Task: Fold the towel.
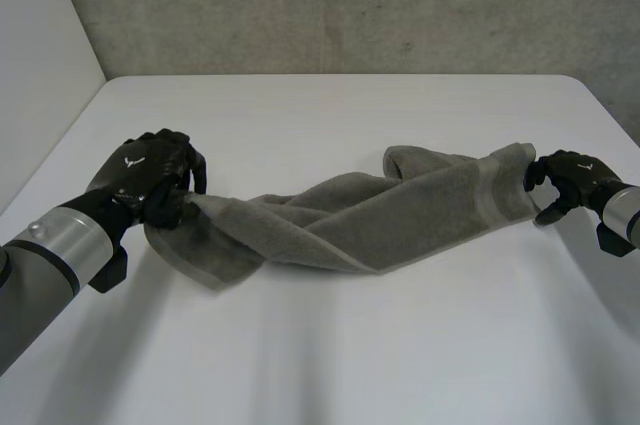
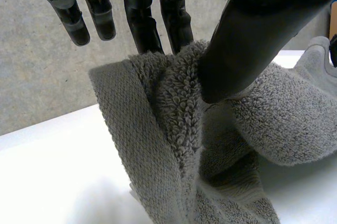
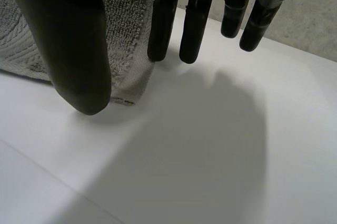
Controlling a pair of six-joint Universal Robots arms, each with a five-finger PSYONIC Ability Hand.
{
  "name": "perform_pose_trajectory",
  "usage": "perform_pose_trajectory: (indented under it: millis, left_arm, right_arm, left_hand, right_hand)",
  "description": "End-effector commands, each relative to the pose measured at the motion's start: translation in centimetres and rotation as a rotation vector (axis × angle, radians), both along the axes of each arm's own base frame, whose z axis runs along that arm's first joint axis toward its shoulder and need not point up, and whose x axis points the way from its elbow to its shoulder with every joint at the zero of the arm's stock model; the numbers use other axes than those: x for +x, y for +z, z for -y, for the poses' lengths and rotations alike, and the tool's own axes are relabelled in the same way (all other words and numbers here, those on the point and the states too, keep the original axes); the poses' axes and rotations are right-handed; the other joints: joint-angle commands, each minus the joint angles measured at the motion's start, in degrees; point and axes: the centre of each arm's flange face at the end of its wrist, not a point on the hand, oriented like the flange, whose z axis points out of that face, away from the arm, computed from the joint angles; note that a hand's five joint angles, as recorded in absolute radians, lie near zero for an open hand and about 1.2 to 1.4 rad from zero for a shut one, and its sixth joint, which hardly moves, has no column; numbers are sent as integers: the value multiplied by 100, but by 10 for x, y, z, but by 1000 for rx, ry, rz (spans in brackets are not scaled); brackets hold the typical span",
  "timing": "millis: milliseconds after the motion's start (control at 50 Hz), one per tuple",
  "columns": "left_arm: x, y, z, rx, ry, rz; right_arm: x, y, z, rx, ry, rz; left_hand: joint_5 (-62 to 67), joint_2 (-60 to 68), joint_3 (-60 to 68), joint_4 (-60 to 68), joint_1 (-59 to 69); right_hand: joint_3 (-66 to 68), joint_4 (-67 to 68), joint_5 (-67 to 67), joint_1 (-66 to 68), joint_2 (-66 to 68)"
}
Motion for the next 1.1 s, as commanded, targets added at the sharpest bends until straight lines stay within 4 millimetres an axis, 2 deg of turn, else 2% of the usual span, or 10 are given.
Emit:
perform_pose_trajectory:
  millis: [20, 400, 500, 540, 640, 740, 940, 1020, 1100]
  left_arm:
    - [0, 0, 0, 0, 1, 0]
    - [0, 0, 0, -2, 0, 0]
    - [0, -1, 0, 3, 0, 1]
    - [0, -1, 0, 3, 0, 1]
    - [0, -2, 0, 4, 0, 1]
    - [0, -2, 0, 4, 0, 1]
    - [1, -3, -1, 9, 1, 2]
    - [0, -3, -1, 6, 1, 1]
    - [0, -4, -1, 7, 0, 1]
  right_arm:
    - [1, -1, 2, -3, 3, 0]
    - [0, -9, 4, 8, 3, 1]
    - [1, -9, 4, 11, 8, 3]
    - [2, -8, 4, 9, 15, 6]
    - [2, -6, 4, 3, 18, 6]
    - [10, -8, 2, 7, 36, 7]
    - [12, -4, 1, 3, 40, 7]
    - [14, -3, -1, 7, 45, 7]
    - [18, -4, -2, 10, 54, 8]
  left_hand:
    - [-79, -48, -246, -288, -79]
    - [-79, -48, -246, -288, -79]
    - [-79, -48, -246, -288, -79]
    - [-79, -48, -246, -288, -79]
    - [-79, -48, -246, -288, -79]
    - [-79, -48, -246, -288, -79]
    - [-79, -48, -246, -288, -79]
    - [-79, -48, -246, -288, -79]
    - [-79, -48, -246, -288, -79]
  right_hand:
    - [-37, -342, 115, 137, 147]
    - [-37, -342, 115, 137, 147]
    - [-37, -342, 1141, 1163, 1173]
    - [-37, -342, 2179, 2201, 2211]
    - [-37, -342, 2873, 2895, 2905]
    - [-37, -342, 2823, 2846, 2856]
    - [-37, -342, 2537, 2559, 2569]
    - [-37, -342, 1045, 1067, 1077]
    - [-37, -342, 1006, 1029, 1039]
